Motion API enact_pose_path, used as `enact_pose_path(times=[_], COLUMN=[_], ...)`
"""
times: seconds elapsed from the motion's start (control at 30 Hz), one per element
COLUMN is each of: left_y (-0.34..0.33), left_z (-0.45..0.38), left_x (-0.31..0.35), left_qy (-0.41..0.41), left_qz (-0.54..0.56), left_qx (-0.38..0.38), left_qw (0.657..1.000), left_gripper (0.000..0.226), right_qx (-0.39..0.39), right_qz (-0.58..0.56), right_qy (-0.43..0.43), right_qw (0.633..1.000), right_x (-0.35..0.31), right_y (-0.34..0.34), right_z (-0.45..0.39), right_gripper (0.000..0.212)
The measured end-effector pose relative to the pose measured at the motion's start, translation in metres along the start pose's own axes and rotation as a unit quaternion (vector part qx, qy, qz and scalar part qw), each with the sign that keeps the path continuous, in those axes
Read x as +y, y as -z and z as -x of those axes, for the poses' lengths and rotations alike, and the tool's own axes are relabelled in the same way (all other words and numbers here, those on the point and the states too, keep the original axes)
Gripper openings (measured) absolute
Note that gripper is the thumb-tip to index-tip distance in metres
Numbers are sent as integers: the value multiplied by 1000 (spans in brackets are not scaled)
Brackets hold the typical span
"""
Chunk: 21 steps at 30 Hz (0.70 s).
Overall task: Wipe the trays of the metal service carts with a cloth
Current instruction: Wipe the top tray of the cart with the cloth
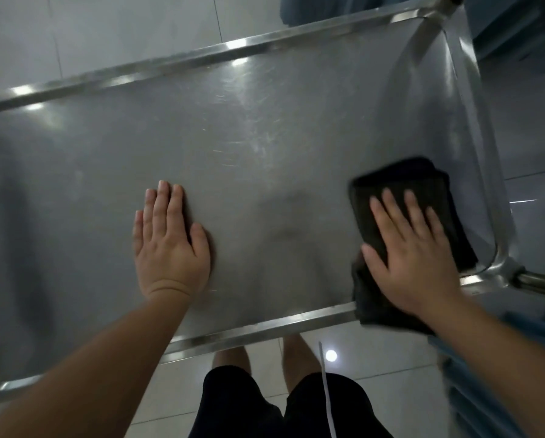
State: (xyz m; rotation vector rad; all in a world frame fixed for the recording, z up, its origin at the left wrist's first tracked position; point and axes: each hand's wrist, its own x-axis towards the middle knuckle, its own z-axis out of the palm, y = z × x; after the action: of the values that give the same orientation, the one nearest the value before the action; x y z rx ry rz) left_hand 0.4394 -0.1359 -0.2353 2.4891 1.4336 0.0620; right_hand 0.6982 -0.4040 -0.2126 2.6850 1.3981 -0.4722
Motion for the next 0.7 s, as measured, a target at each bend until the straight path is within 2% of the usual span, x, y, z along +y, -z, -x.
enact_pose_path(times=[0.17, 0.4, 0.57, 0.7], left_y=[0, 0, 0, 1], left_z=[-4, -6, -7, -7], left_x=[-2, -2, -3, -3], left_qy=[2, 10, 9, 9], left_qz=[5, 4, 1, 3], left_qx=[4, 11, 13, 6], left_qw=[1000, 1000, 1000, 1000], left_gripper=[69, 69, 70, 70], right_qx=[61, 84, 84, 64], right_qz=[-5, -38, -45, -47], right_qy=[21, -15, -34, -10], right_qw=[998, 996, 995, 997], right_x=[-23, -54, -64, -67], right_y=[32, 81, 86, 72], right_z=[-137, -277, -302, -251], right_gripper=[75, 77, 78, 79])
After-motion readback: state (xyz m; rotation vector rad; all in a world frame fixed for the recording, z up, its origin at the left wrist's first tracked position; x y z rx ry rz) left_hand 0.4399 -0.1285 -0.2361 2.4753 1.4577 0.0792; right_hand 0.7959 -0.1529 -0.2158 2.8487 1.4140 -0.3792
